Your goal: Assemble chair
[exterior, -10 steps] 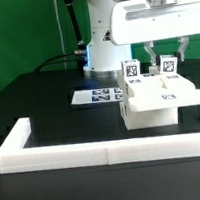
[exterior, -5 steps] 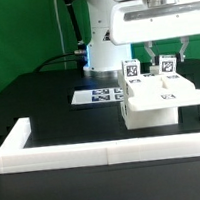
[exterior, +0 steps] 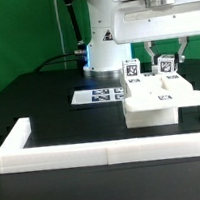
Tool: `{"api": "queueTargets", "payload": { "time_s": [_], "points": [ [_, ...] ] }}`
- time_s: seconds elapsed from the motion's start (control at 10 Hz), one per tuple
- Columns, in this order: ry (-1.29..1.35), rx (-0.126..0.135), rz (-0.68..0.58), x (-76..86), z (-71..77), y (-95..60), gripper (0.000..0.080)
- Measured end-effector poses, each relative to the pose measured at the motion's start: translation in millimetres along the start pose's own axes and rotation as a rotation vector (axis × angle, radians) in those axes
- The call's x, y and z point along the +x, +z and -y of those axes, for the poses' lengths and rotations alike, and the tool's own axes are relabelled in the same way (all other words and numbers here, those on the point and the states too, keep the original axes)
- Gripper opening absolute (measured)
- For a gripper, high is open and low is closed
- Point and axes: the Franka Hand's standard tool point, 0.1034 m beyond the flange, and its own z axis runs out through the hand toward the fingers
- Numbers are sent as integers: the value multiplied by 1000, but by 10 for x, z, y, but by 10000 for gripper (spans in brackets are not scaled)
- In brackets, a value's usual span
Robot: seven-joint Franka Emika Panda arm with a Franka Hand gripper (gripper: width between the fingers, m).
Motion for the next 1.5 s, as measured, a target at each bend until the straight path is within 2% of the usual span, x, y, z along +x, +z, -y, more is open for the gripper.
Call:
{"api": "queueTargets", "payload": {
  "time_s": [1.5],
  "points": [
    [910,22,28,-53,65,2,288]
  ]
}}
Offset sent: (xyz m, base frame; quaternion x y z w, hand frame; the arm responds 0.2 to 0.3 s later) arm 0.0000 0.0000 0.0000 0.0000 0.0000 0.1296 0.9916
